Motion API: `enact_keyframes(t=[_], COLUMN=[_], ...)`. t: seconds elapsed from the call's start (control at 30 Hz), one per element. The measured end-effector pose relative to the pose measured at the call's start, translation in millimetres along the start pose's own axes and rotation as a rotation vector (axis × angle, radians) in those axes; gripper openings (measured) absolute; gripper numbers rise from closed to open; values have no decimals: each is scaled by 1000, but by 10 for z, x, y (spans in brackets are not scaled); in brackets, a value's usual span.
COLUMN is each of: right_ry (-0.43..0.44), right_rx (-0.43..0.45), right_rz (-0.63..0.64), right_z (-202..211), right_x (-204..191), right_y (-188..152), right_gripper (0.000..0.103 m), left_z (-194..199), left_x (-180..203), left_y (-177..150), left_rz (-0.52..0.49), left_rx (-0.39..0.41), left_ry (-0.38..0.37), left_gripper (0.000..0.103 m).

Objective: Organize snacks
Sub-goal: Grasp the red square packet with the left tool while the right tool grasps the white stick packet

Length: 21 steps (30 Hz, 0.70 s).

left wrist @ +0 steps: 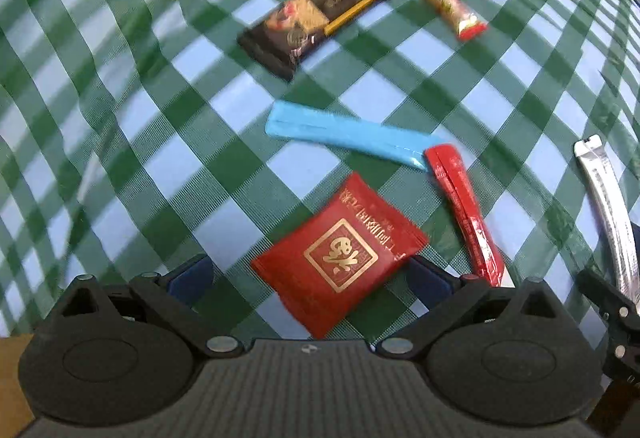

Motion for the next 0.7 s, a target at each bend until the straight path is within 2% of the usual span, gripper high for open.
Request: enact_keyframes(t=[0.03,0.07,0.1,0.13,0.17,0.2,0.3,0.53,0.7], right_ry=[-10,-20,-31,-47,-57,-58,-49,-27,35], right_rx=[7,14,18,27,34,37,22,50,88], right_rz=[13,25,34,39,38,32,4,-49,-61], right_z=[7,4,6,15,26,31,71,431,904], right_x=[-34,-53,-64,-74,-73,-60,-16,-5,-106], right_y=[-20,-27,-25,-31,-22,-6,41,37,-6], right_gripper=[70,69,64,52,46,32,24,24,24], left_z=[7,32,77,114,138,168,348,1039,1822], left_x=[-24,-46,-63,-49,-55,-67,-55,-60,-62], left_y=[-19,-50,-77,-70,-88,-110,-165,-492,-1069], left_rz=[16,36,52,57,68,84,100,183,253], left_rx=[14,29,50,57,59,61,105,206,306], left_ry=[-26,-69,-64,-59,-67,-77,-76,-114,-151], left_gripper=[93,80,67,63,56,54,54,53,53])
Point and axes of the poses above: each gripper's, at about its wrist camera, not at the fingertips, and z roughly against the way its jaws point, x to its right, y to its top, the point moved 2 cm from there along -z, roughly the way its jaws point, and after that the axes turned 8 degrees about -x, right-handed, at the moved point
